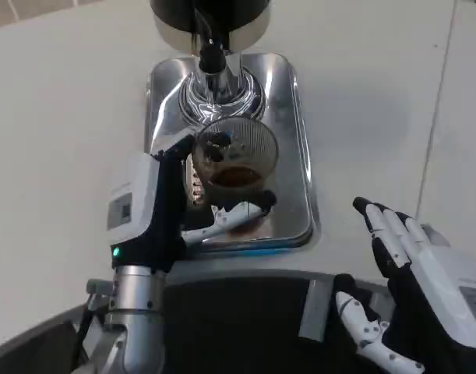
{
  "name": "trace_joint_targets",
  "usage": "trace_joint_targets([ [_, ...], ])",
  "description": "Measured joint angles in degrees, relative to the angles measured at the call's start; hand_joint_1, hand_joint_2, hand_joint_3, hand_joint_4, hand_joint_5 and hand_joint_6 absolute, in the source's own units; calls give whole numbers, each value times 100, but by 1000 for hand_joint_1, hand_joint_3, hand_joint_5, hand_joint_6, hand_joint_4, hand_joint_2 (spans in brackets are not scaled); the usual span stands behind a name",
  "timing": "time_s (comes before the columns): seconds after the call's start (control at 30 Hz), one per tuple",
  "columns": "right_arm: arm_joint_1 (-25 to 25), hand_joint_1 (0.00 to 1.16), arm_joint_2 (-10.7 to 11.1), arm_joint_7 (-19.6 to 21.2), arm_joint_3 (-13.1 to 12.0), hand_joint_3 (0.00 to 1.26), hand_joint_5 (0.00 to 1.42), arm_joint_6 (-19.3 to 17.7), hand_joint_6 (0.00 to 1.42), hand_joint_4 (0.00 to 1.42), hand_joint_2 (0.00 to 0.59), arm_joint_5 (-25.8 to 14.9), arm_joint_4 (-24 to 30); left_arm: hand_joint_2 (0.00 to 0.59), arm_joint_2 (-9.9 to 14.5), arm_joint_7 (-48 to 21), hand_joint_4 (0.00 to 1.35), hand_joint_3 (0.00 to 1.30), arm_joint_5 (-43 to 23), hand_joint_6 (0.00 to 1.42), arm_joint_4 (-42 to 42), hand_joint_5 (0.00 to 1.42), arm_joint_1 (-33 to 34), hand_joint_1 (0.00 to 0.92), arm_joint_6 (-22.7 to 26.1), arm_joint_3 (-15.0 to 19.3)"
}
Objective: Grasp the cup under the faucet to collect the drink, then remove the cup.
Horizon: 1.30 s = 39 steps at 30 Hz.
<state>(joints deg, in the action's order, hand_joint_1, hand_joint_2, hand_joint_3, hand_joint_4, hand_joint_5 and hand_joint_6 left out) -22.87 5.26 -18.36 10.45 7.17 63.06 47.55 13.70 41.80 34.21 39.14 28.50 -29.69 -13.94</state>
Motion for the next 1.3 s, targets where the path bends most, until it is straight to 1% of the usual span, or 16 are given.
trace_joint_targets([
  [0.17, 24, 134, 87, 53, -49, 0, 0, -45, 0, 0, 551, -63, -3, 0, 183, -132, 1155, 1129, -11, 1424, -310, 1402, -218, 683, -22, 125],
  [0.27, 38, 134, 165, 106, -123, 0, 0, -82, 0, 0, 555, -121, -2, 0, 287, -210, 1155, 1124, -25, 1424, -479, 1402, -405, 683, -64, 215],
  [0.3, 41, 136, 195, 117, -152, 0, 0, -93, 0, 0, 565, -151, -2, 0, 318, -249, 1155, 1124, -30, 1424, -505, 1402, -445, 681, -66, 236],
  [0.53, -44, 140, 292, 143, -309, 0, 0, -178, 0, 0, 570, -324, 39, 0, 354, -569, 1155, 1118, -203, 1424, -828, 1416, -635, 671, -78, 405],
  [0.67, -141, 141, 444, 144, -366, 0, 0, -311, 0, 0, 570, -402, 157, 0, 484, -783, 1167, 1117, -221, 1424, -1290, 1417, -872, 669, -124, 478],
  [0.77, -172, 143, 555, 150, -465, 0, 0, -446, 0, 0, 574, -465, 268, 0, 575, -988, 1168, 1116, -244, 1424, -1646, 1417, -1110, 668, -136, 588],
  [0.83, -197, 144, 680, 150, -554, 0, 0, -571, 0, 0, 577, -482, 296, 0, 653, -1155, 1167, 1116, -261, 1424, -1992, 1417, -1332, 668, -137, 683],
  [0.9, -224, 148, 891, 151, -686, 0, 0, -767, 0, 0, 586, -487, 389, 0, 728, -1319, 1165, 1116, -265, 1424, -2400, 1417, -1590, 668, -158, 804],
  [0.93, -243, 148, 989, 177, -755, 0, 0, -931, 0, 0, 586, -491, 457, 0, 769, -1395, 1165, 1116, -276, 1424, -2663, 1417, -1758, 668, -170, 874],
  [0.97, -262, 148, 1034, 207, -772, 0, 0, -982, 0, 0, 586, -494, 471, 0, 778, -1420, 1166, 1116, -280, 1424, -2746, 1417, -1807, 668, -177, 888],
  [1.0, -324, 147, 1105, 243, -827, 0, 0, -1122, 0, 0, 586, -502, 474, 0, 782, -1507, 1166, 1116, -283, 1424, -2936, 1417, -1942, 668, -178, 931],
  [1.1, -562, 146, 1179, 319, -936, 0, 0, -1321, 0, 0, 586, -511, 472, 0, 785, -1653, 1166, 1116, -285, 1424, -3196, 1417, -2172, 668, -196, 991],
  [1.13, -727, 146, 1212, 399, -991, 0, 0, -1430, 0, 0, 586, -510, 471, 0, 784, -1752, 1166, 1116, -291, 1424, -3354, 1417, -2313, 668, -197, 1048],
  [1.3, -1219, 146, 1217, 748, -1028, 0, 0, -1833, 0, 0, 586, -426, 472, 0, 768, -1978, 1166, 1116, -350, 1424, -3819, 1417, -2612, 671, -204, 1128],
])
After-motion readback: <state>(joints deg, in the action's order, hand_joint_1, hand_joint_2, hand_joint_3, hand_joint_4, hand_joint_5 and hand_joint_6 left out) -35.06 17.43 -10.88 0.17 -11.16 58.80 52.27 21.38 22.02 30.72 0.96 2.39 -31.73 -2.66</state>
